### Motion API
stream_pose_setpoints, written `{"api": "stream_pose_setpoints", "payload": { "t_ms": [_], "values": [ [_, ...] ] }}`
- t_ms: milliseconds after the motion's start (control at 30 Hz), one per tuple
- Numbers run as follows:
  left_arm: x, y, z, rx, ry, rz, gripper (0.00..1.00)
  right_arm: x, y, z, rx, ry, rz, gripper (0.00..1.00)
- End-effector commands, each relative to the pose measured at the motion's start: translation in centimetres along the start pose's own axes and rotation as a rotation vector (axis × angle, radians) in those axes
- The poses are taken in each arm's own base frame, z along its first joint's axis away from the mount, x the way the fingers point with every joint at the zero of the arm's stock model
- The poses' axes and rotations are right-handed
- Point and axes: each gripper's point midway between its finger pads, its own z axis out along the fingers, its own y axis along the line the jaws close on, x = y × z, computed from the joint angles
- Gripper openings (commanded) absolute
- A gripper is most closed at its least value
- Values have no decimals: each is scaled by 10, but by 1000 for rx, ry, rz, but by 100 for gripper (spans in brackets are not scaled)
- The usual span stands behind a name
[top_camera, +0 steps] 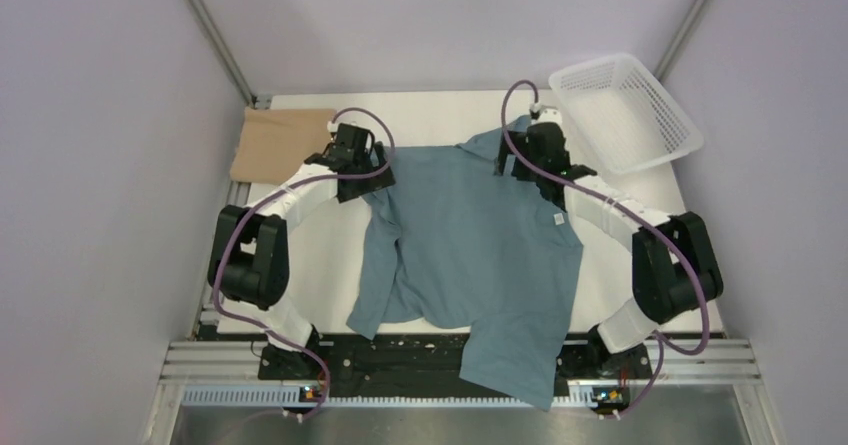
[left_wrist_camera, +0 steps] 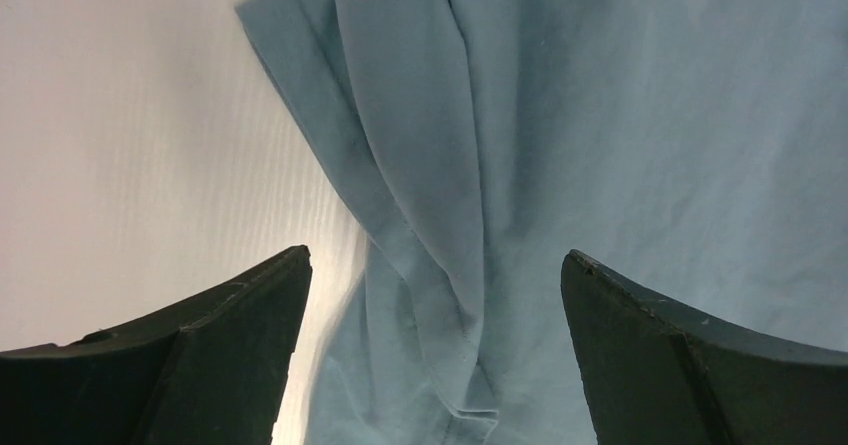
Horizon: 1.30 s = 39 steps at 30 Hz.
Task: Fold and stack the t-shirts
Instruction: Flatten out the tshirt
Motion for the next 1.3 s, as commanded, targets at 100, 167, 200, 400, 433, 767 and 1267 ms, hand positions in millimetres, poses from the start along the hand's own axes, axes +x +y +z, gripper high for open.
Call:
{"api": "stream_pose_setpoints", "payload": {
  "t_ms": [100, 167, 200, 400, 433, 767, 1267],
  "values": [
    [-27, -24, 28, 144, -95, -124, 99, 79, 54, -5, -279, 137, 64, 99],
    [-32, -24, 44, 175, -85, -166, 99, 90, 48, 0, -252, 154, 66, 99],
    [-32, -22, 51, 184, -71, -180, 99, 96, 46, 2, -246, 167, 63, 99],
    [-18, 6, 97, 50, 44, -215, 99, 117, 22, 23, -142, 219, 90, 98],
    [-17, 7, 102, 45, 70, -221, 99, 118, 18, 25, -138, 228, 108, 98],
    [-50, 47, 116, 33, 109, -303, 99, 114, -49, 29, 39, 210, 184, 97],
    [-123, 49, 117, 33, 107, -155, 99, 90, -85, 17, 177, 151, 159, 98]
  ]
}}
